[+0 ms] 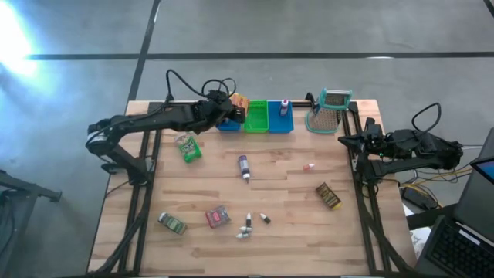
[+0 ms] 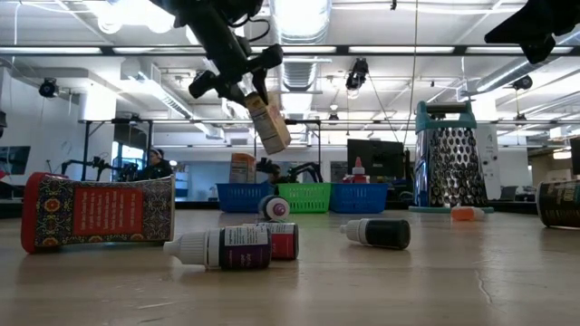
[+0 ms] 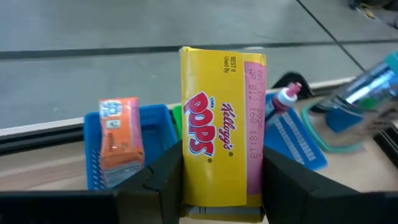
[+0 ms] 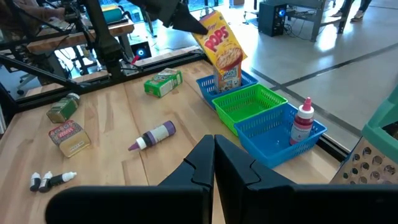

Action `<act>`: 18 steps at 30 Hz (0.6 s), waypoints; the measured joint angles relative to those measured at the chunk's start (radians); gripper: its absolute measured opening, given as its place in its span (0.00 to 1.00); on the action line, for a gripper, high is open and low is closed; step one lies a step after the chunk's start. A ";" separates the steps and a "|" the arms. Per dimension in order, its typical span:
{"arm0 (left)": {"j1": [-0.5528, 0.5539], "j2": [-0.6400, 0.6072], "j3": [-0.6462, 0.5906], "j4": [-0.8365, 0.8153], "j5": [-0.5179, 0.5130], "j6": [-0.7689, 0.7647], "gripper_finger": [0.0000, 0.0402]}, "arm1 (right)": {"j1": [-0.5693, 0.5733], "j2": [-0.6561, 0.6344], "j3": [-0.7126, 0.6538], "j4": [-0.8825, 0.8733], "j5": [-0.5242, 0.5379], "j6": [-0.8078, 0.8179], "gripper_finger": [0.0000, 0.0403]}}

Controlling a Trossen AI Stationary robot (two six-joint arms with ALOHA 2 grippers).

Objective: Pick & Place Kitchen Items
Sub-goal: Put the yellow cereal box into the left blue bin

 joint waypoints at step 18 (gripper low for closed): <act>0.028 0.173 0.212 -0.251 -0.103 -0.028 0.41 | 0.000 0.000 0.000 0.001 0.000 0.000 0.02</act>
